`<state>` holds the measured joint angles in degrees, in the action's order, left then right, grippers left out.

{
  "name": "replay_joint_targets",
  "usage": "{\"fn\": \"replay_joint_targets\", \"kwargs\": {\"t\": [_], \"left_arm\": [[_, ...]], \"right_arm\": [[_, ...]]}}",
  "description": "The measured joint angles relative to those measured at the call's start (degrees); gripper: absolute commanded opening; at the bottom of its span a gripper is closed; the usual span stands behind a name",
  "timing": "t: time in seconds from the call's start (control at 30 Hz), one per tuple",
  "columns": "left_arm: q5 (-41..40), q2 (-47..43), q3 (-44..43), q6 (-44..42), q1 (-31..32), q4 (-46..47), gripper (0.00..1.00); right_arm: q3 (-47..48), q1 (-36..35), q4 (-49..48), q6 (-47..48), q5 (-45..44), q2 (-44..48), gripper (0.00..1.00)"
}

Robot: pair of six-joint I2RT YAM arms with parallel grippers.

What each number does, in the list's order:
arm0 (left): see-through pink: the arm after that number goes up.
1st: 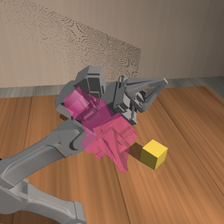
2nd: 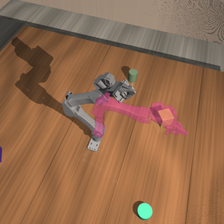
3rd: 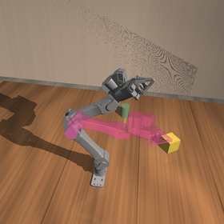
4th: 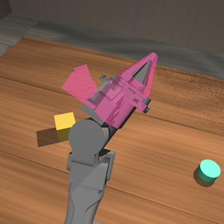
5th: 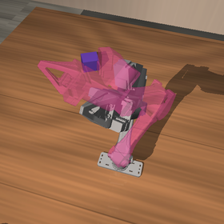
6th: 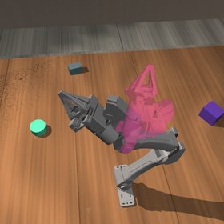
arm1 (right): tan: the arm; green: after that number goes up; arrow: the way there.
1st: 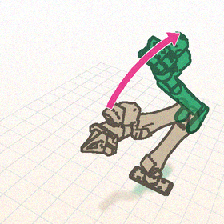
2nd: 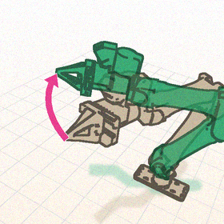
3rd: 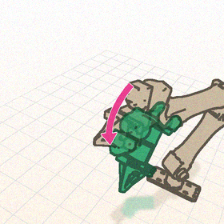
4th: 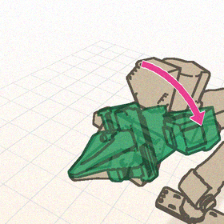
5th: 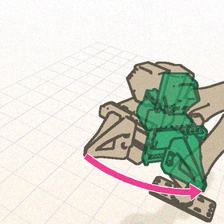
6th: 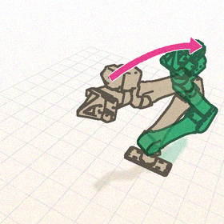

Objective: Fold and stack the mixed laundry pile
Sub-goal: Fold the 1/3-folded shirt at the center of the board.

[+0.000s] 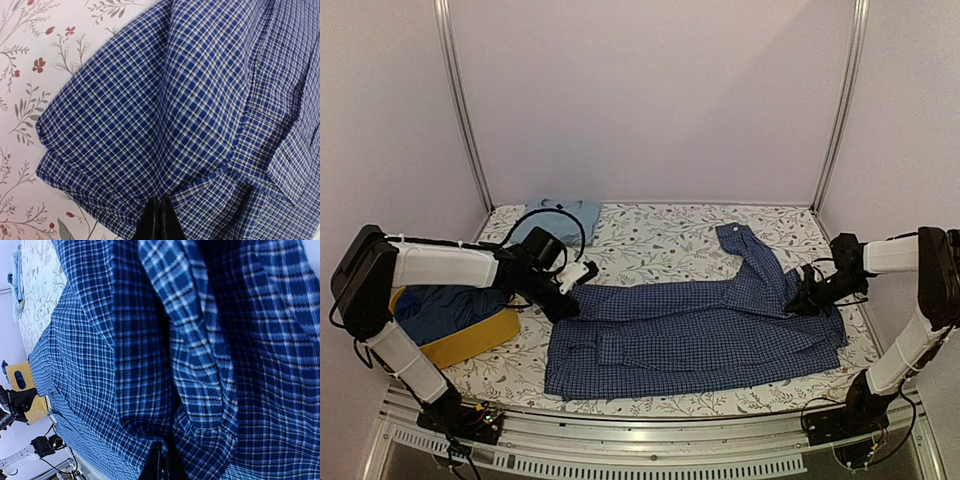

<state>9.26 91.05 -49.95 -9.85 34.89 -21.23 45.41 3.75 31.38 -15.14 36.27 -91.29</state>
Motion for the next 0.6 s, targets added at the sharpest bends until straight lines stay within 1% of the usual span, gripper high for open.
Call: {"fn": "replay_joint_targets", "kwargs": {"t": [0.1, 0.2, 0.27, 0.3, 0.33, 0.37, 0.4, 0.43, 0.47, 0.5, 0.53, 0.6], "left_arm": [[-0.5, 0.0, 0.2, 0.0, 0.0, 0.2, 0.00], [-1.2, 0.0, 0.6, 0.0, 0.1, 0.5, 0.03], [-2.4, 0.0, 0.8, 0.0, 0.2, 0.5, 0.08], [-3.0, 0.0, 0.9, 0.1, 0.2, 0.5, 0.09], [-3.7, 0.0, 0.9, 0.1, 0.3, 0.5, 0.09], [-4.3, -0.2, 1.0, 0.1, 0.3, 0.4, 0.12], [-5.1, -0.5, 1.2, 0.0, 0.3, 0.3, 0.18], [-5.8, -0.8, 1.2, 0.0, 0.3, 0.2, 0.25], [-6.4, -1.2, 1.3, 0.1, 0.3, -0.1, 0.35], [-6.9, -1.7, 1.3, 0.5, 0.3, -0.4, 0.49], [-7.3, -2.4, 1.3, 0.4, 0.2, -0.6, 0.61], [-8.4, -4.2, 1.1, 1.1, 0.2, -0.9, 0.84]], "right_arm": [[0.1, 0.0, 0.7, 0.4, -0.5, -0.1, 0.01], [0.3, 0.0, 1.7, 1.2, -0.9, -0.1, 0.02], [0.3, 0.0, 2.4, 1.7, -1.3, -0.1, 0.03], [0.4, 0.0, 2.8, 1.9, -1.4, -0.1, 0.04], [0.4, 0.0, 3.1, 2.1, -1.5, -0.1, 0.11], [0.5, 0.0, 3.5, 2.2, -1.7, -0.1, 0.24], [0.7, 0.0, 4.0, 2.4, -1.8, -0.1, 0.33], [0.9, 0.0, 4.6, 2.3, -2.0, -0.1, 0.40], [1.1, 0.0, 5.1, 2.1, -2.1, -0.1, 0.46], [1.6, 0.0, 5.6, 2.6, -2.1, -0.1, 0.51], [2.3, 0.0, 6.0, 2.8, -2.3, 0.0, 0.53], [4.2, 0.0, 7.1, 2.4, -3.1, 0.7, 0.54]]}}
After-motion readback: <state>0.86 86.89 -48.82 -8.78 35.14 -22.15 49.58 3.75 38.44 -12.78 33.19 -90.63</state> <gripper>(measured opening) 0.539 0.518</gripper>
